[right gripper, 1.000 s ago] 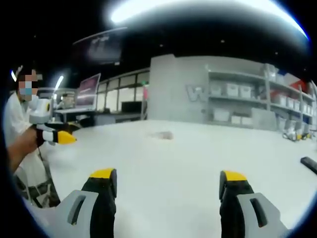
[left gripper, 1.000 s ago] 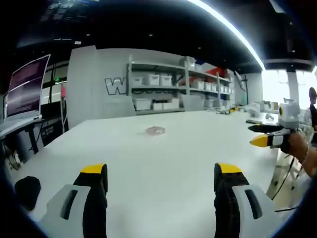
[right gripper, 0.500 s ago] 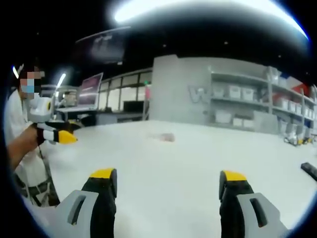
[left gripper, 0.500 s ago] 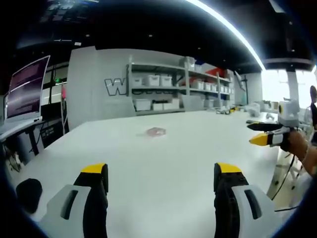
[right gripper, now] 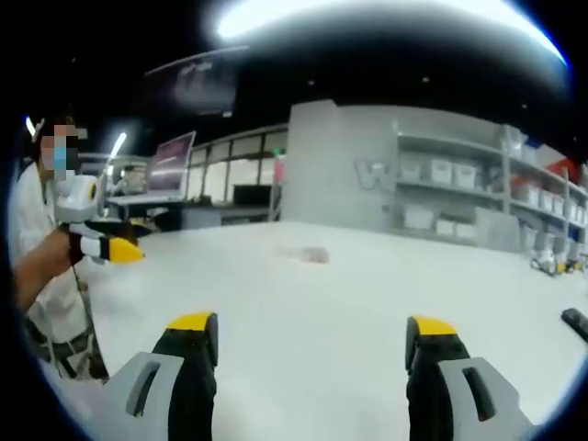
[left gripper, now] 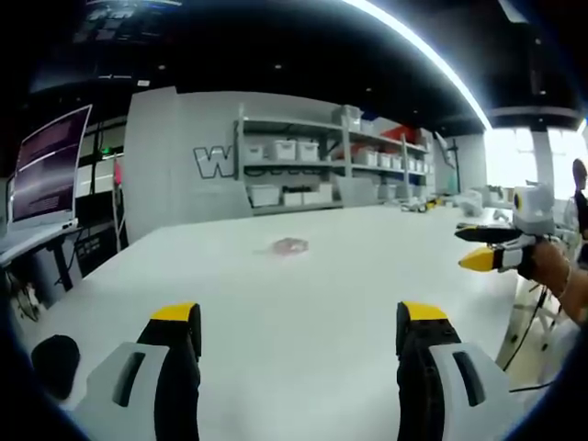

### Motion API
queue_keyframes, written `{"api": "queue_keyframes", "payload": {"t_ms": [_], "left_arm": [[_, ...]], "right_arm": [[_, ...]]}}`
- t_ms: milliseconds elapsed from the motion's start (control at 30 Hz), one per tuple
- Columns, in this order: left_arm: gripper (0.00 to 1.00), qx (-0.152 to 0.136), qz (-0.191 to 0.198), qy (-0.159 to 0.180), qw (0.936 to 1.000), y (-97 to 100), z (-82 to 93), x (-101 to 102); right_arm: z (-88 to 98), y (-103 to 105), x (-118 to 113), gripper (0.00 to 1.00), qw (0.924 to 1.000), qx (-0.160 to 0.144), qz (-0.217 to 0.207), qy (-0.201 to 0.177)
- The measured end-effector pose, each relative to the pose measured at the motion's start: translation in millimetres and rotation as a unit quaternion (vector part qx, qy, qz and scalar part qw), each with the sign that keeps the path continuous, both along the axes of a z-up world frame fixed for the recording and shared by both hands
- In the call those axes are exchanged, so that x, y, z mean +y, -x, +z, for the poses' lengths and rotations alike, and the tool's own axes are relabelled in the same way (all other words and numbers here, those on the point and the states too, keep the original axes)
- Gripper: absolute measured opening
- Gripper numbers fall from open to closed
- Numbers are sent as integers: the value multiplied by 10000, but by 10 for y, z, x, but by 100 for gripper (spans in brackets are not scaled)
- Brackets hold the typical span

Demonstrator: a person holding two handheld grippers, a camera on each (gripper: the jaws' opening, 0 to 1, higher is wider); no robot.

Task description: Open the resealable bag by pulling the two sides of the seal apart until the entire bag opening is separated and visibly accessible.

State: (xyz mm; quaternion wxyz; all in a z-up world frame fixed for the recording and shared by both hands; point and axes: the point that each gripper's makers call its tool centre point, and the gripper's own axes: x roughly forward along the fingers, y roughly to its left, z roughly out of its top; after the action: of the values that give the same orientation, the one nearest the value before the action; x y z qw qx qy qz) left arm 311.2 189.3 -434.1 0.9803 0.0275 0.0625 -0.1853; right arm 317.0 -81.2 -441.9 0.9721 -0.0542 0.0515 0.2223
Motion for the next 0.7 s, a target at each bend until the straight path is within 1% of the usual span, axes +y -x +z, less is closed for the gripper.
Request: {"api": "queue_keyframes", "payload": {"t_ms": [333,700], "left_arm": [[86,-2,13,18,10000,9,-11,11],[85,0,17,24,10000,21,-21,7]], "right_arm": [[-18,-38,20,83,10000,17,34,30],[16,-70,42,82,10000,-26,52,39]]}}
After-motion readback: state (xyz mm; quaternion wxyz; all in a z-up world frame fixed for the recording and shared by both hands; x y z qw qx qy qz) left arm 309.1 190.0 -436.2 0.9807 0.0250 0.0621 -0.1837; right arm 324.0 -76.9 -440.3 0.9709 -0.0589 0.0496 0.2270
